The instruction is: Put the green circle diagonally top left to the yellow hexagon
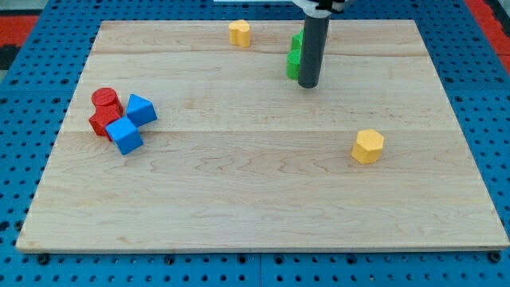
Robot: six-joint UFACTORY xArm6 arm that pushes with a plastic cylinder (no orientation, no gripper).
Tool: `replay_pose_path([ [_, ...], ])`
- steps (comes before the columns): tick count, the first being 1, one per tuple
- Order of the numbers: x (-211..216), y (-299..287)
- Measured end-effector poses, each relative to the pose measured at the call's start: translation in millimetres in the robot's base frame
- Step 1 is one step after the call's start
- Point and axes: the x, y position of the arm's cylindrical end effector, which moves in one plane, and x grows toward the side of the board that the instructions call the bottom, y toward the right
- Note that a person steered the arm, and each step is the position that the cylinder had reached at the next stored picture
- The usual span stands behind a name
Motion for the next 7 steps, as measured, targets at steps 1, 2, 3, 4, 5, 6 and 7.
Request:
replay_pose_path([
  [1, -25.2, -0.1],
  [2, -56.0, -4.7],
  [3, -62.4, -6.4],
  [4, -19.1, 25.9],
  [5, 39.0, 87.1],
  [6, 116.3, 108.8],
  [7, 188.7, 96.0],
])
